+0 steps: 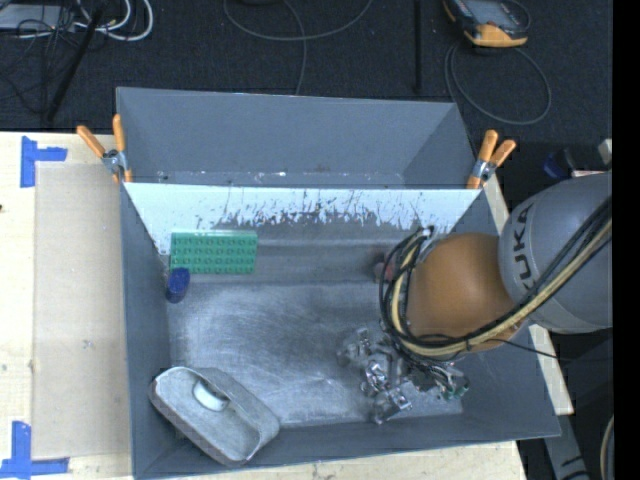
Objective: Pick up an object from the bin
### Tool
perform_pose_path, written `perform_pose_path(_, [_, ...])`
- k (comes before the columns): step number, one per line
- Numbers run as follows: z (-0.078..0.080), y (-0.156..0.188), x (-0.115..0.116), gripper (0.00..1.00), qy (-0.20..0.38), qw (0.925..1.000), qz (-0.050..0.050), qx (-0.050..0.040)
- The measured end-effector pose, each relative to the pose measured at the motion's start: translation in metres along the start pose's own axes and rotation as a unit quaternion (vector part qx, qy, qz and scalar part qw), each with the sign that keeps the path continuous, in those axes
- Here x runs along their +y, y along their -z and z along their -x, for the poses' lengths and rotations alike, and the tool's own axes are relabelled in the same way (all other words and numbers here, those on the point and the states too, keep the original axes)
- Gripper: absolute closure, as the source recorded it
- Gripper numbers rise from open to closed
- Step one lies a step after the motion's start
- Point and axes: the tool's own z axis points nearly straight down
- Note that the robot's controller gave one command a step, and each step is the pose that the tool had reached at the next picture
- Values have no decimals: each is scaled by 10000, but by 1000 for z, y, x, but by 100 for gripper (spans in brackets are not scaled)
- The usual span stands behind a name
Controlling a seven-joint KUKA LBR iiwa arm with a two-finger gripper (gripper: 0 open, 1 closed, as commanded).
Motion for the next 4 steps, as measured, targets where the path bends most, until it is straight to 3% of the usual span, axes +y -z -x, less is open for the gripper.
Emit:
perform_pose_path(1, [-15,-1,-49,0,-397,9992,7,50])
perform_pose_path(2, [-17,-1,-48,100,-399,9992,18,92])
perform_pose_path(3, [-8,120,-62,100,172,9998,2,63])
perform_pose_path(4, [16,185,-62,100,1320,9912,27,76])
